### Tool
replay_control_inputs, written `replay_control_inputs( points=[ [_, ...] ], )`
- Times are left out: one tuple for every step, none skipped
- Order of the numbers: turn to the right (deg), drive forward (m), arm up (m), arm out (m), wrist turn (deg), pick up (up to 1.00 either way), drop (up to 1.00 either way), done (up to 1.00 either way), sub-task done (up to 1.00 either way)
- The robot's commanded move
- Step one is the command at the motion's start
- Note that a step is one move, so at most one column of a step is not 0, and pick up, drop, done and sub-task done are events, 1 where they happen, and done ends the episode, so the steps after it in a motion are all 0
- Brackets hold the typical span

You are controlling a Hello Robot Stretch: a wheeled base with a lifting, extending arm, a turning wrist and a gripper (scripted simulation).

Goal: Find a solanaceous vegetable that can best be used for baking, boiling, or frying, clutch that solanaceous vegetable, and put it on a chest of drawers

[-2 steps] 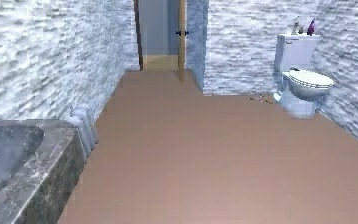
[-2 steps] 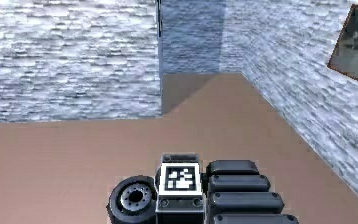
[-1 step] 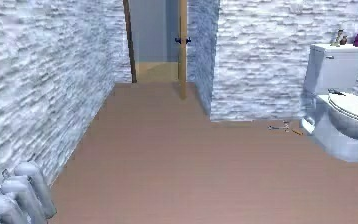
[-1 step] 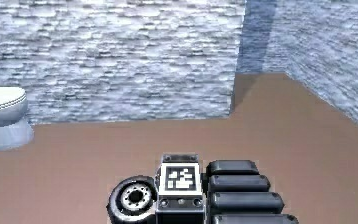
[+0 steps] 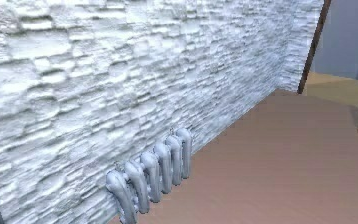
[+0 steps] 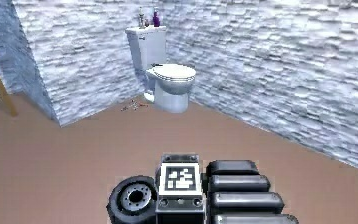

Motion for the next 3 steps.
replay_control_inputs(
  points=[
    [-9.0, 0.00, 0.00, 0.00, 0.0, 0.00, 0.00, 0.00, 0.00],
    [0.0, 0.15, 0.00, 0.00, 0.0, 0.00, 0.00, 0.00, 0.00],
    [42.0, 0.00, 0.00, 0.00, 0.0, 0.00, 0.00, 0.00, 0.00]
  ],
)
